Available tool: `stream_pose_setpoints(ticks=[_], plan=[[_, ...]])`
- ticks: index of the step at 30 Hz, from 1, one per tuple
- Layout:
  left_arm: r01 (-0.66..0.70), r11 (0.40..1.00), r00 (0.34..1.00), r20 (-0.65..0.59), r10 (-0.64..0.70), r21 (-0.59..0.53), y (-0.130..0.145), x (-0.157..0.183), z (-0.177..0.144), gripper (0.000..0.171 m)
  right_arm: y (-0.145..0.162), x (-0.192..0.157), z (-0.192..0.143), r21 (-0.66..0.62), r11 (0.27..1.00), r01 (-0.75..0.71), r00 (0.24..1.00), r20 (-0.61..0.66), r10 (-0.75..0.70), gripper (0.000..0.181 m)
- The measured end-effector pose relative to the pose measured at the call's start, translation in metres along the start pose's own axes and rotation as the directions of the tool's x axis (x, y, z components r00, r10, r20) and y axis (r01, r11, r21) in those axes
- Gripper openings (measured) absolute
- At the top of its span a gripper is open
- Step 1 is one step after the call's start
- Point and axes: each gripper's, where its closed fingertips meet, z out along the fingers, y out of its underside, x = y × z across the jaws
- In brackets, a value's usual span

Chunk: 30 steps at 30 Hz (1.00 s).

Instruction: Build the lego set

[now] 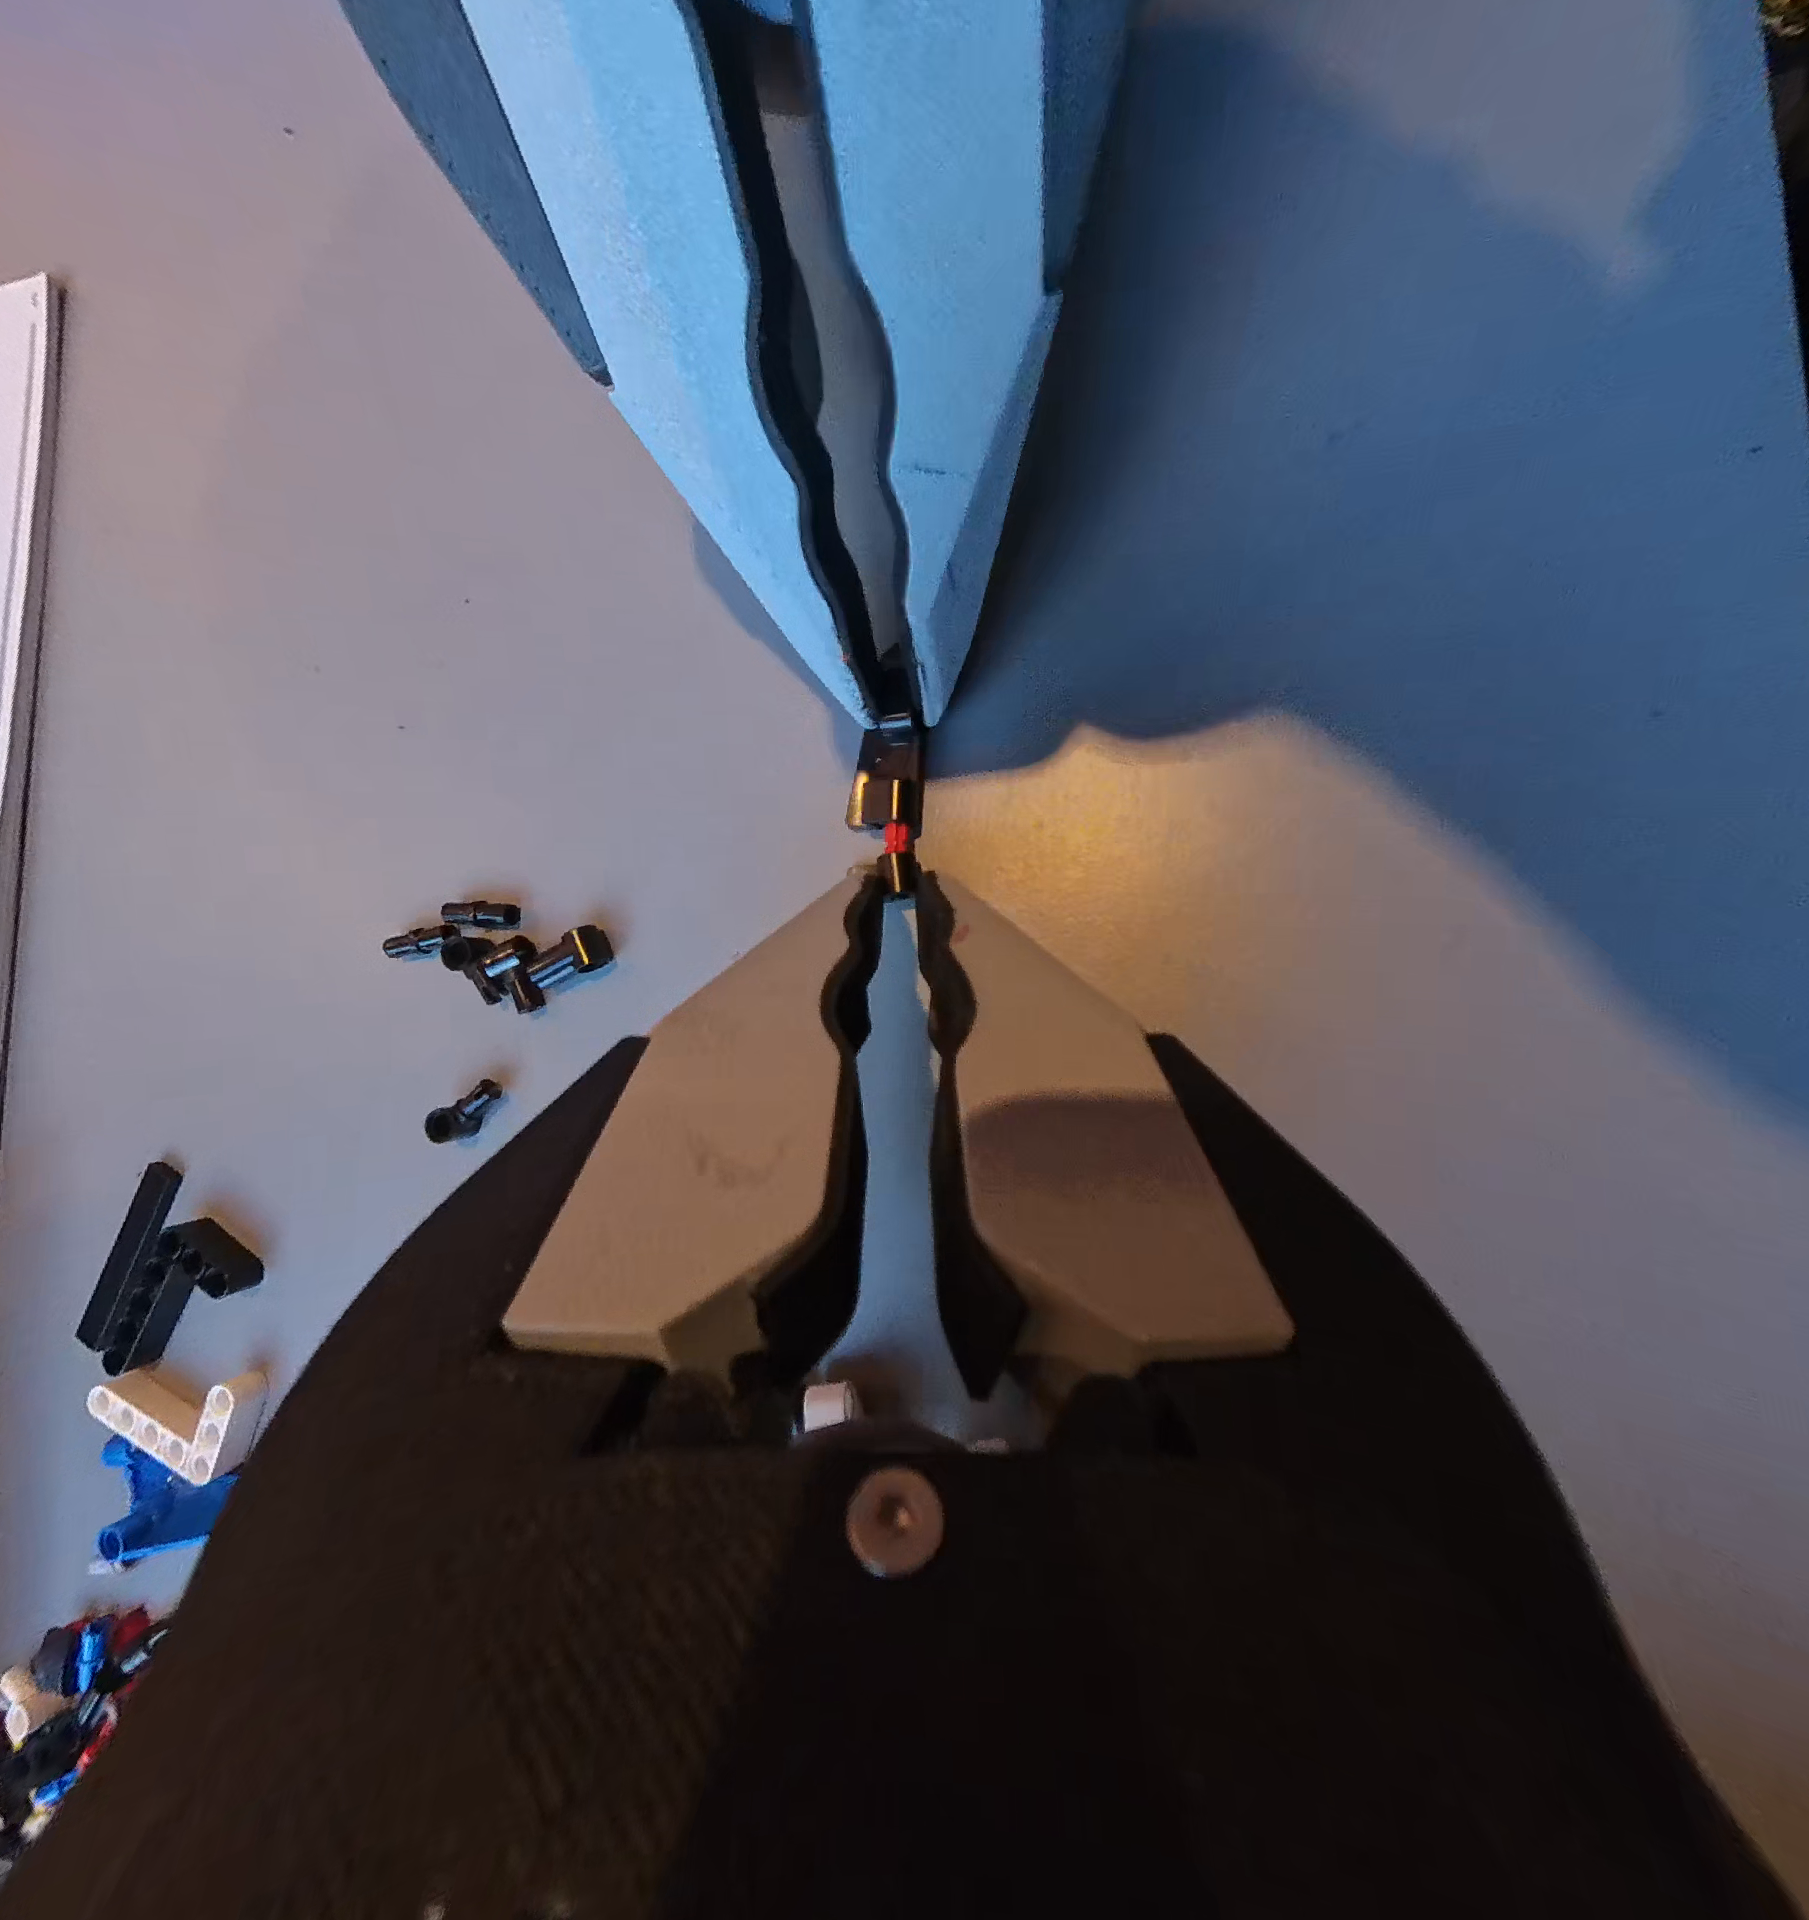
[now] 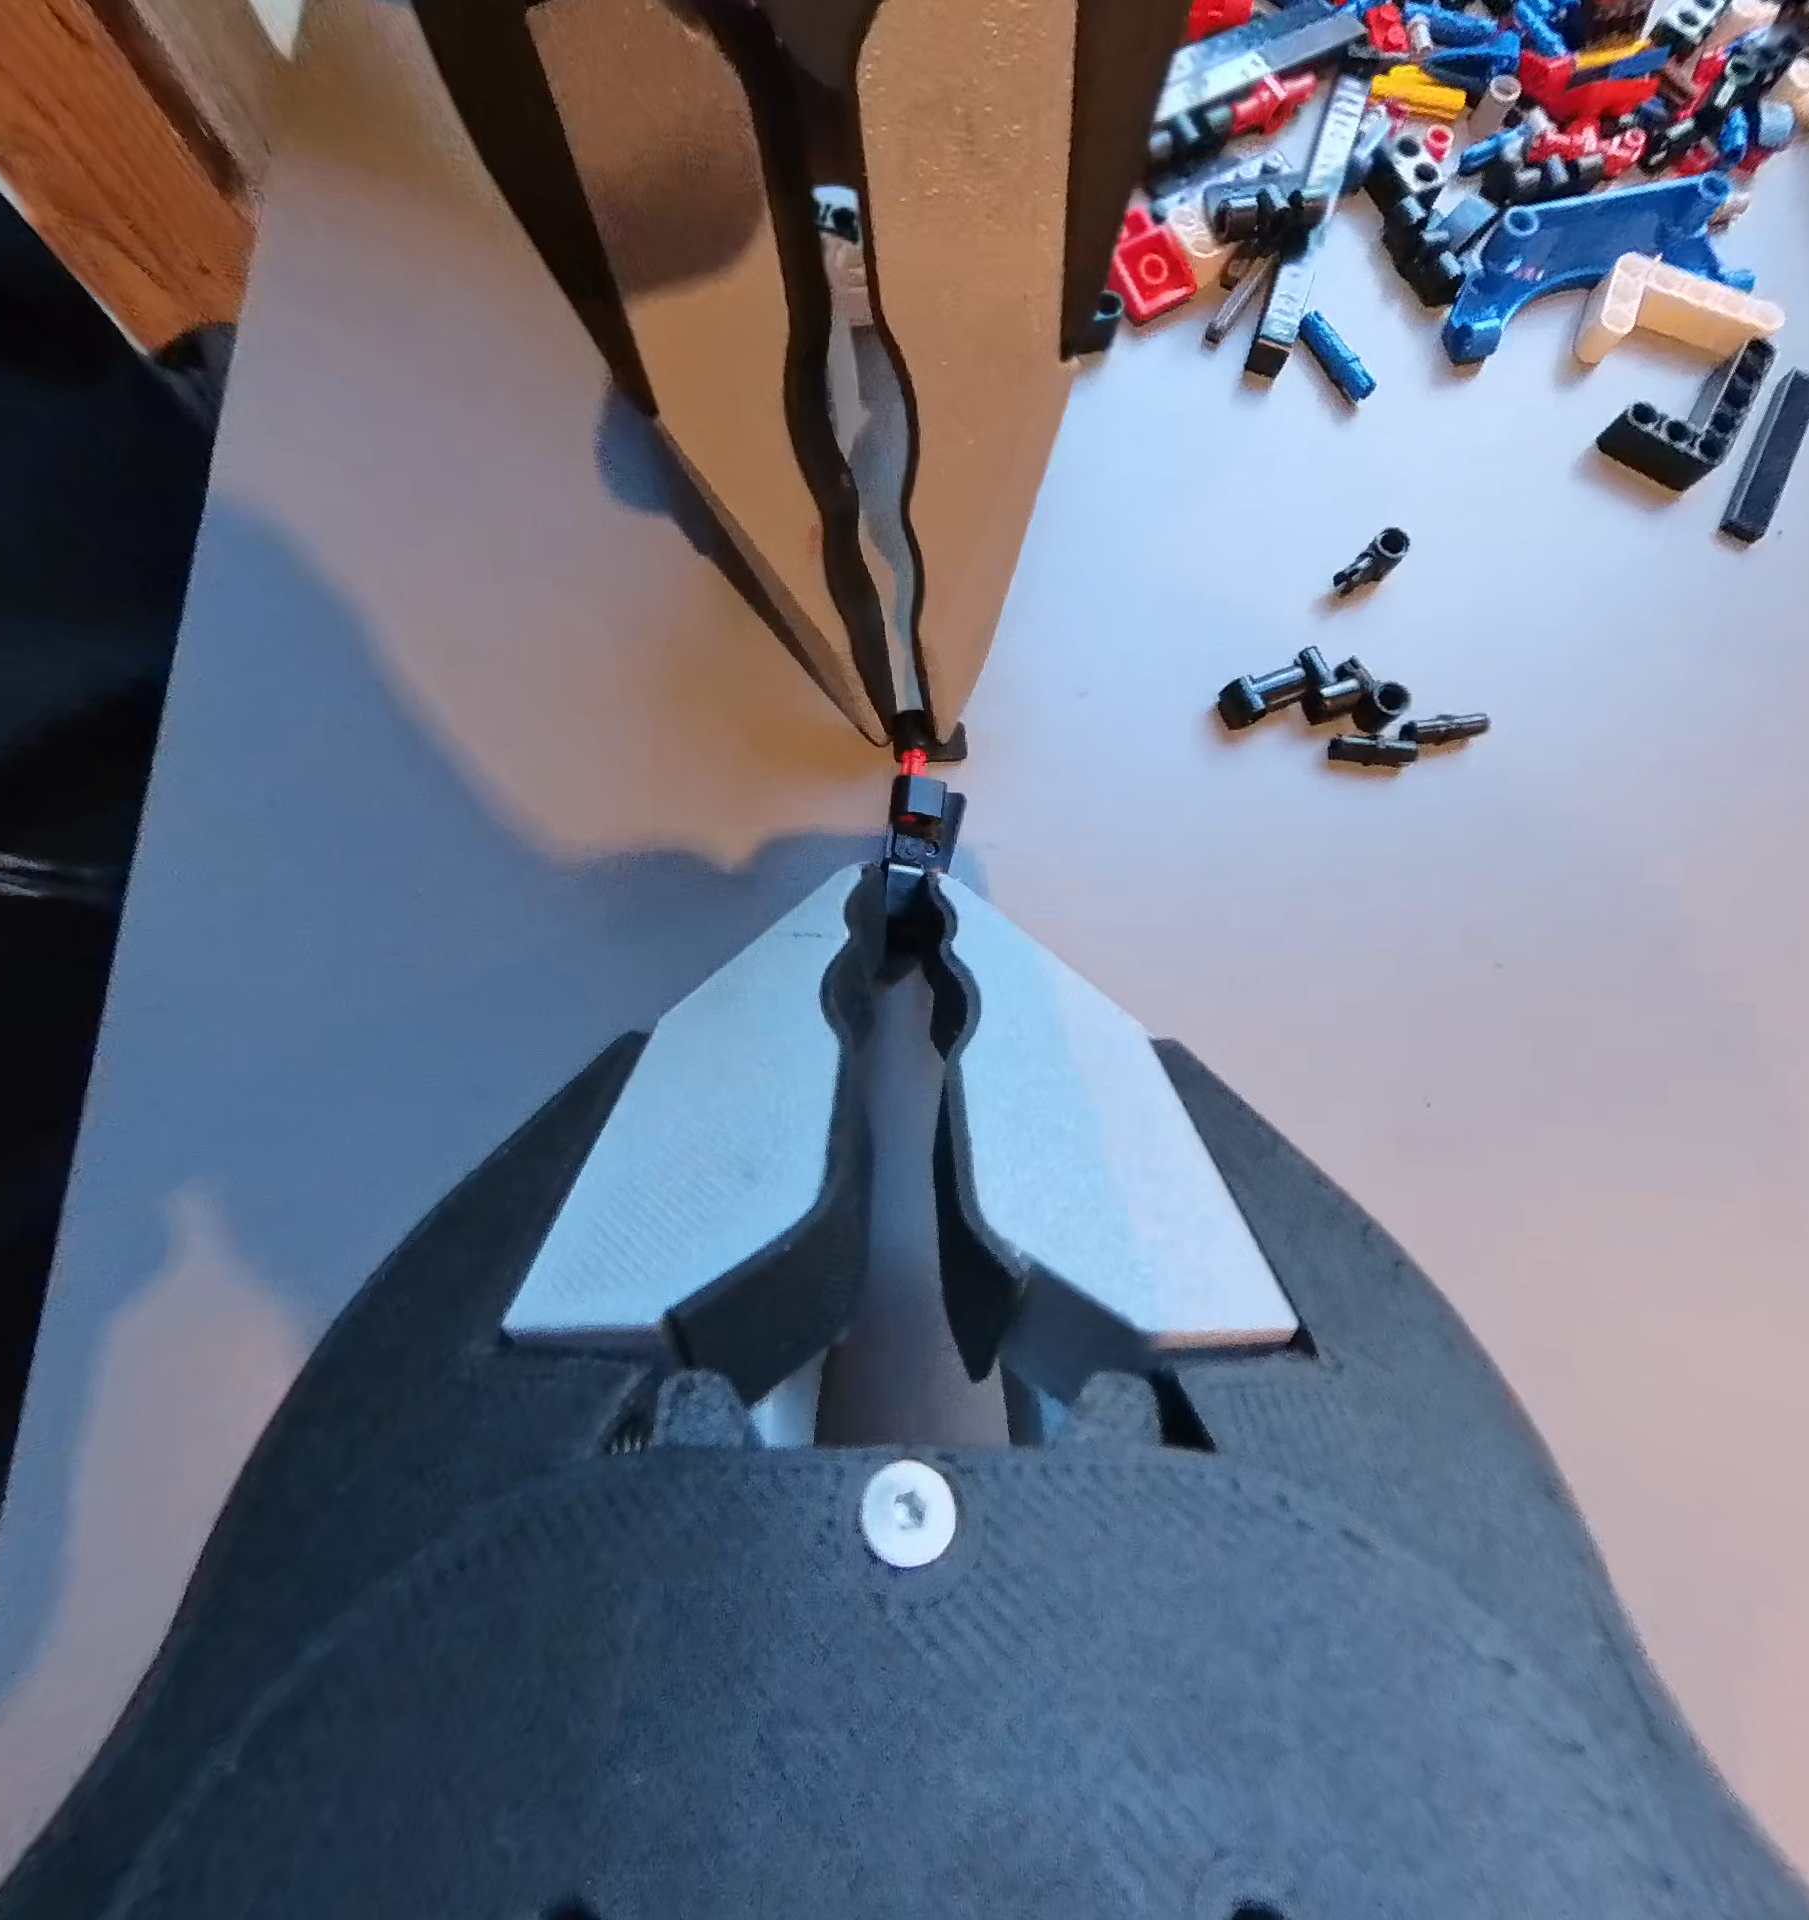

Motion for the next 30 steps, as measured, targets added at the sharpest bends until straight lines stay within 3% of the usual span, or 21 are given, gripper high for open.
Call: stream_pose_setpoints(ticks=[3, 5, 8, 10, 15, 20, 23, 24, 28, 30], plan=[[-0.007, 1.000, 1.000, -0.016, 0.007, 0.003, 0.000, 0.000, 0.000, 0.002, 0.000, 0.000, 0.000, 0.000, 0.996, 0.089, 0.996, -0.031, -0.088, 0.003], [-0.112, 0.994, 0.994, -0.012, 0.112, -0.018, -0.001, 0.000, 0.000, 0.003, 0.001, 0.000, 0.000, -0.030, 0.978, 0.207, 0.976, -0.058, -0.209, 0.003], [-0.192, 0.979, 0.981, -0.052, 0.189, -0.062, 0.000, 0.000, 0.000, 0.003, 0.000, 0.000, 0.000, -0.021, 0.982, 0.189, 0.981, -0.041, -0.190, 0.003], [-0.236, 0.971, 0.970, -0.064, 0.234, -0.034, -0.001, 0.001, 0.000, 0.003, 0.000, 0.000, 0.000, -0.005, 0.972, 0.236, 0.970, -0.056, -0.236, 0.003], [-0.250, 0.968, 0.964, -0.089, 0.250, 0.006, -0.001, 0.001, 0.000, 0.003, -0.001, 0.000, 0.000, 0.000, 0.957, 0.292, 0.955, -0.056, -0.291, 0.003], [-0.078, 0.997, 0.993, -0.082, 0.080, 0.026, -0.002, -0.004, 0.001, 0.002, -0.012, -0.003, 0.008, 0.040, 0.982, 0.185, 0.982, -0.035, -0.183, 0.002], [-0.121, 0.986, 0.991, -0.043, 0.126, 0.113, -0.021, 0.007, 0.012, 0.003, -0.025, -0.040, 0.022, 0.082, 0.951, 0.299, 0.949, 0.079, -0.306, 0.000], [-0.139, 0.984, 0.989, -0.044, 0.144, 0.108, -0.022, 0.006, 0.012, 0.003, -0.026, -0.043, 0.025, 0.078, 0.942, 0.326, 0.941, 0.064, -0.331, 0.000], [-0.117, 0.987, 0.990, -0.059, 0.124, 0.113, -0.017, 0.005, 0.010, 0.003, -0.010, -0.019, 0.008, 0.057, 0.982, 0.182, 0.982, 0.048, -0.185, 0.000], [-0.096, 0.990, 0.991, -0.079, 0.105, 0.104, -0.016, 0.005, 0.010, 0.004, -0.010, -0.011, -0.008, 0.114, 0.988, 0.105, 0.993, 0.032, -0.109, 0.000]])
